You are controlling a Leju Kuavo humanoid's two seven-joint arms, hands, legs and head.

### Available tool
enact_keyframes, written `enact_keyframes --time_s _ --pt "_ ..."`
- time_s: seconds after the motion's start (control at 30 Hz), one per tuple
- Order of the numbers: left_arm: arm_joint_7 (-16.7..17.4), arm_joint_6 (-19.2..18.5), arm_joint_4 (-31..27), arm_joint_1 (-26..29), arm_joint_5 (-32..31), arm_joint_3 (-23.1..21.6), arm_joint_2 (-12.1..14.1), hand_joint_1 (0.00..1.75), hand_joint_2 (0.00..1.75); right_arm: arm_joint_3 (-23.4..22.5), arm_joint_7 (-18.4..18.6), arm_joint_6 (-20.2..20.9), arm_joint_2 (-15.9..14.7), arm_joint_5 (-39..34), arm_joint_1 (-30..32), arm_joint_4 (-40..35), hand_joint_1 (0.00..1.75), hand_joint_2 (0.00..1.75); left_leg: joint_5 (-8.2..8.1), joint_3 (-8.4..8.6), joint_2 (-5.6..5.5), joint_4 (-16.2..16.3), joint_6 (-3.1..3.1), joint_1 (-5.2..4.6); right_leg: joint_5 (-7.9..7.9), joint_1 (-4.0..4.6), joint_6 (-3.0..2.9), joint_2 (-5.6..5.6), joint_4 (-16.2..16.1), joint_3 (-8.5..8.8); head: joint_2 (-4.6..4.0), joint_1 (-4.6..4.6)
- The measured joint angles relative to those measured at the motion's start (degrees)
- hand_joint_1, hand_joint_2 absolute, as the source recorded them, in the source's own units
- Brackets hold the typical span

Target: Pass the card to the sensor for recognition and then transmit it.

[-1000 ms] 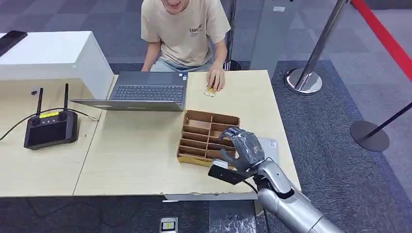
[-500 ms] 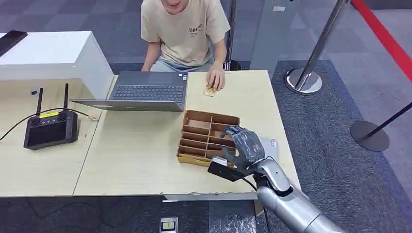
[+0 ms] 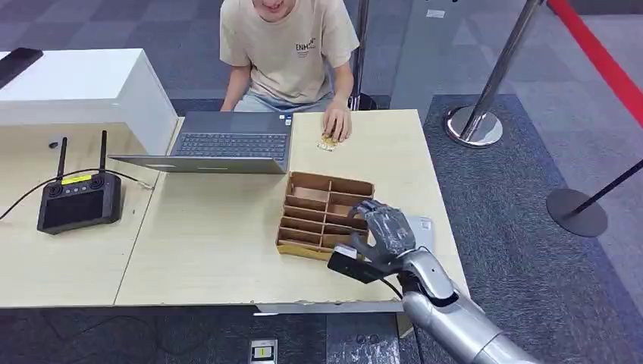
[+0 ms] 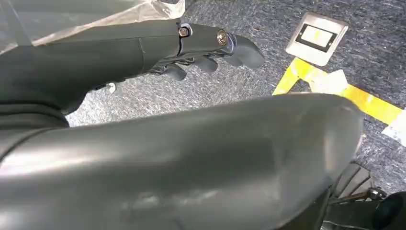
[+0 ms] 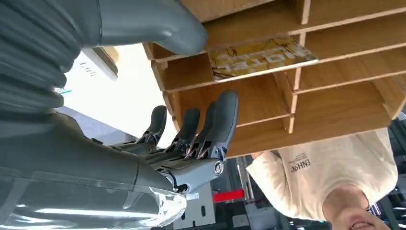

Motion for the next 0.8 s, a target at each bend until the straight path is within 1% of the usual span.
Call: enact_keyframes --time_s 0.03,0.07,0.1,0.13,0.8 --pt "0.0 0.0 0.0 0.0 0.0 0.02 0.0 0.0 0.0 0.0 0.0 0.0 0.0 0.0 -0.01 0.13 1.17 1.75 0.0 0.0 0.0 0.0 0.0 0.0 0.0 0.0 0.0 0.0 0.0 0.0 0.0 0.0" --pt "0.0 -0.02 0.0 0.0 0.0 0.02 0.0 0.0 0.0 0.0 -0.02 -0.02 0.0 0.0 -0.02 0.26 1.61 1.75 0.0 0.0 0.01 0.0 0.0 0.0 0.0 0.0 0.0 0.0 0.0 0.0 0.0 0.0" --pt "0.0 -0.02 0.0 0.0 0.0 0.0 0.0 0.0 0.0 0.0 -0.06 -0.02 0.0 0.0 -0.04 0.46 1.61 1.75 0.0 0.0 0.0 0.0 0.0 0.0 0.0 0.0 0.0 0.0 0.0 0.0 0.0 0.0" --pt "0.0 -0.02 0.0 0.0 0.0 0.02 0.0 0.0 0.0 0.0 -0.07 0.0 0.0 0.0 -0.06 0.66 1.75 1.75 0.0 0.0 0.0 0.0 0.0 0.0 0.0 0.0 0.0 0.0 0.0 0.0 0.0 0.0" --pt "0.0 -0.02 0.0 -0.11 -0.48 0.0 -0.02 0.0 0.0 -0.02 -0.72 0.06 0.39 -0.98 -1.75 3.5 1.75 1.75 0.01 0.09 0.02 0.0 0.01 0.0 0.0 0.0 0.0 0.0 0.0 0.09 0.0 0.0"
